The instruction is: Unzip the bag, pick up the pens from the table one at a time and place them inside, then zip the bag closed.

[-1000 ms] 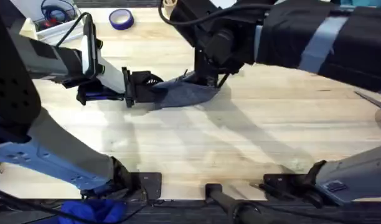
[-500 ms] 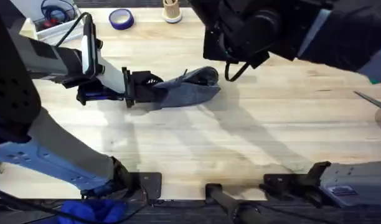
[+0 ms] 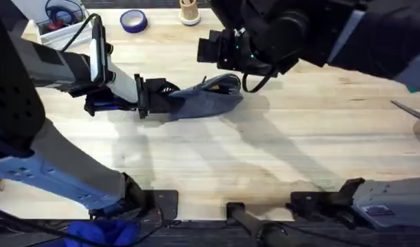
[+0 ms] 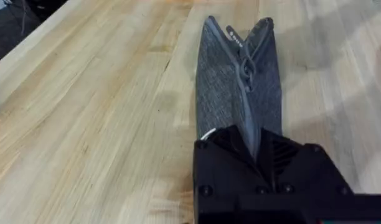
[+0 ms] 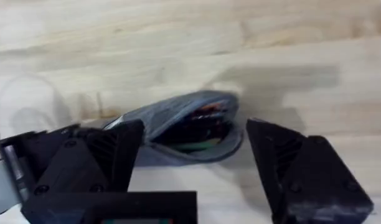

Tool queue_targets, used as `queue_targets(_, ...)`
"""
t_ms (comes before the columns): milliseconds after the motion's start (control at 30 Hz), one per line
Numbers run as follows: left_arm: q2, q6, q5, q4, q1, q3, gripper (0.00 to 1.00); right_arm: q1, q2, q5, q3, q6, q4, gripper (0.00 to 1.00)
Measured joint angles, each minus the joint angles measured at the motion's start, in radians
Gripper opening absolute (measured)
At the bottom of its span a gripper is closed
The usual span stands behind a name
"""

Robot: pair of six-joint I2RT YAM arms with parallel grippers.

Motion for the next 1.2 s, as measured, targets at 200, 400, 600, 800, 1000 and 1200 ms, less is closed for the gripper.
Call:
queue_targets(200,0.0,0.0,0.0,0.0,0.0,0.0,0.039,0.025,0.0,-0.083,0.0,0.107,0.0,0.998)
queue_targets(400,0.0,0.0,0.0,0.0,0.0,0.0,0.039,0.076,0.0,-0.117,0.0,0.24,-0.005,0.997)
queue_targets(600,0.0,0.0,0.0,0.0,0.0,0.0,0.039,0.108,-0.016,-0.119,0.0,0.271,-0.007,0.997)
queue_targets(800,0.0,0.0,0.0,0.0,0.0,0.0,0.039,0.142,-0.069,-0.125,0.033,0.277,-0.044,0.997)
queue_targets(1000,0.0,0.0,0.0,0.0,0.0,0.0,0.039,0.173,-0.077,-0.169,0.102,0.302,-0.079,0.997)
queue_targets(1200,0.0,0.0,0.0,0.0,0.0,0.0,0.039,0.195,-0.077,-0.191,0.12,0.339,-0.12,0.997)
